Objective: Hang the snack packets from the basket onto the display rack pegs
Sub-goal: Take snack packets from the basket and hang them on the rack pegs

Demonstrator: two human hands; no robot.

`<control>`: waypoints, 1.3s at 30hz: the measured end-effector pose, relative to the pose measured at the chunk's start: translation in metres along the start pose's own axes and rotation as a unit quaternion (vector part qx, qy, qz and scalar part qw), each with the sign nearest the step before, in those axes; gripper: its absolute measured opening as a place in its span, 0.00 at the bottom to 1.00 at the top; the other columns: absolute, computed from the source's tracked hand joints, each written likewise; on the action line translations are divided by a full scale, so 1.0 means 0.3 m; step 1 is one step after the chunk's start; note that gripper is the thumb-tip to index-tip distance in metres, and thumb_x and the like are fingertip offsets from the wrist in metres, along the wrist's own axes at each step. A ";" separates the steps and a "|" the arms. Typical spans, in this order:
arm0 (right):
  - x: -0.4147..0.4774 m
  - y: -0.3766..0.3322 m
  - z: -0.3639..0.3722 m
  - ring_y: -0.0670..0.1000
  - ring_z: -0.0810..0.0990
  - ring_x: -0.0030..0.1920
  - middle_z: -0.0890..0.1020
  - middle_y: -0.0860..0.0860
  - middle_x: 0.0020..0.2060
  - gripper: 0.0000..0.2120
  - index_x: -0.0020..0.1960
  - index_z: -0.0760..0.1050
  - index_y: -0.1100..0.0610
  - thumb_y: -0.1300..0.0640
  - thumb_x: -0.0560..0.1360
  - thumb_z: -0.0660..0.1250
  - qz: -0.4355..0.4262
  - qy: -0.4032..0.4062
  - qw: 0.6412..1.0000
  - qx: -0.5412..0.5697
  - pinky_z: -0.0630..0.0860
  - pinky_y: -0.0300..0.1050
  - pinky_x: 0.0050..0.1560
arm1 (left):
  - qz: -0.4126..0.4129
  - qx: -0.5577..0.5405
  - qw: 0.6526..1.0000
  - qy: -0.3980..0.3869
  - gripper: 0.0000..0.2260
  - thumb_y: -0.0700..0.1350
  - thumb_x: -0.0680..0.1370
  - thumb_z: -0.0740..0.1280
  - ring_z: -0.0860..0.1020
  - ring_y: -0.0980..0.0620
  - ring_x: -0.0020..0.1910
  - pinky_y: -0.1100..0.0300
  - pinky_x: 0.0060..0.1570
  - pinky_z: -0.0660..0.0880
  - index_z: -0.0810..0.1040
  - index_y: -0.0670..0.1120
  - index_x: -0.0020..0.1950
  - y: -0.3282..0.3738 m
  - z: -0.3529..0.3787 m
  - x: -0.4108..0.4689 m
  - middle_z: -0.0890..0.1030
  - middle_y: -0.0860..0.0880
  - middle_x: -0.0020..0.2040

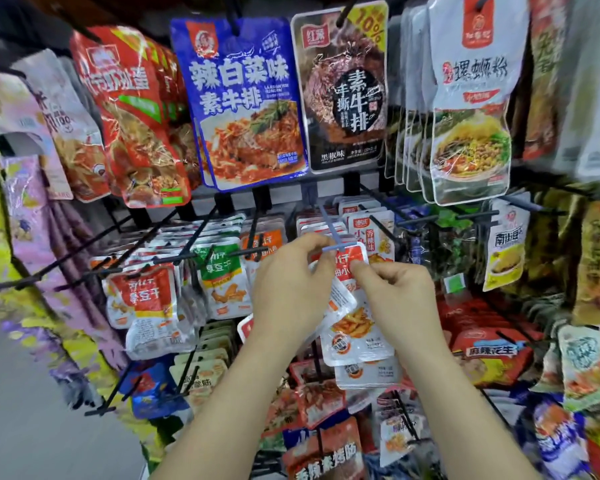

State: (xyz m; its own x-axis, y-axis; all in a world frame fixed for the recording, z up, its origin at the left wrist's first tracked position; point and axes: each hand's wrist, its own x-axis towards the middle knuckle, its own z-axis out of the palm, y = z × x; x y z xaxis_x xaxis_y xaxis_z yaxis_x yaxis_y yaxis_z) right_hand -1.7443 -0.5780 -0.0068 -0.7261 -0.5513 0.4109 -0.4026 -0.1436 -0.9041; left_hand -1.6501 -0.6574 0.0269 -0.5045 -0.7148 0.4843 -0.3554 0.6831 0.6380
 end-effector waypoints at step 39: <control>0.068 0.022 -0.020 0.47 0.56 0.24 0.58 0.46 0.21 0.28 0.25 0.61 0.61 0.50 0.75 0.70 0.002 -0.045 0.998 0.042 0.55 0.39 0.26 | -0.005 -0.046 0.999 0.023 0.04 0.46 0.78 0.68 0.72 0.57 0.37 0.56 0.38 0.73 0.82 0.54 0.49 -0.010 0.036 0.014 0.81 0.58 0.41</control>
State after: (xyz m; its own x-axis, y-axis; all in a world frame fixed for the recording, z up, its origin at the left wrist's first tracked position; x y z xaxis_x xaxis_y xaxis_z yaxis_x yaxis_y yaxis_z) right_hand -1.7650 -0.5854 -0.0037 -0.6733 -0.6227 0.3987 -0.3484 -0.2084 -0.9139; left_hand -1.6598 -0.6608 0.0207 -0.4644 -0.7293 0.5024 -0.2860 0.6604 0.6943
